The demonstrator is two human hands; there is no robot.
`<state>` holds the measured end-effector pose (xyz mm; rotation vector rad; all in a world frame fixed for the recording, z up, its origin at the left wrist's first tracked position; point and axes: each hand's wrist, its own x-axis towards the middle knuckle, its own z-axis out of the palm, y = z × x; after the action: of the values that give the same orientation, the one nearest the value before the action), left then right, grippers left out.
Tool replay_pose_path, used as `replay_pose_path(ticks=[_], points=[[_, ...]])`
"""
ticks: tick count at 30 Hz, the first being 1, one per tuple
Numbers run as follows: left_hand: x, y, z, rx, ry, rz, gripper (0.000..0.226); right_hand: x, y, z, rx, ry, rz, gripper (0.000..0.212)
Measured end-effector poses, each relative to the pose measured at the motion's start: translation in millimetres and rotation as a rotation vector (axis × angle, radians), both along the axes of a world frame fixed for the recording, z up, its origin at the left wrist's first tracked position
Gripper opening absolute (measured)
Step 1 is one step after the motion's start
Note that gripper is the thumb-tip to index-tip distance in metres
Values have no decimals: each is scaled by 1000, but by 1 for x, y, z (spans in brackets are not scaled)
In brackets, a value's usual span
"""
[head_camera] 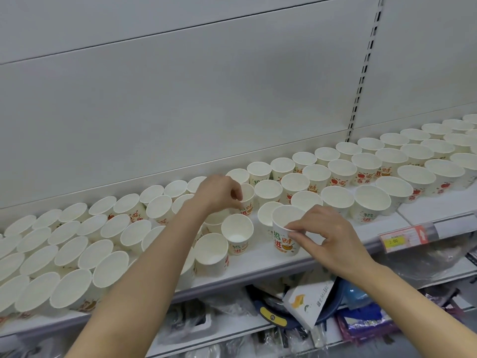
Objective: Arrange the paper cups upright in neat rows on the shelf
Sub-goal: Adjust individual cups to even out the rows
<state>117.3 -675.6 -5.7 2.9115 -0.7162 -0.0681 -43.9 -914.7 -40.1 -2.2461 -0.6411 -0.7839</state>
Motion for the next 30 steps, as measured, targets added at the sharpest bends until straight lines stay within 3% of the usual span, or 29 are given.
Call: replay_pose_path(ticks=[5,10,14,18,21,30], points=[[-6,-3,-1,39,-85,19,6,-3,-1,1,23,-20,4,19],[-46,-2,16,-132,-155,30,17,-9,0,-3,-4,-42,-3,19],[-94,-1,5,97,-163,-50,41,-13,-6,-8,11,-23,-14,20],[-106,-6,-12,160,-215,9,19,-16,-13,-9,12,-3,-8,21],[-109,-9,-17,108,-276,83,20,-17,-16,-11,-4,2,-10,21],[-112,-15,-26,84,-274,24,18,-19,-21,-18,-65,-30,-32,20]])
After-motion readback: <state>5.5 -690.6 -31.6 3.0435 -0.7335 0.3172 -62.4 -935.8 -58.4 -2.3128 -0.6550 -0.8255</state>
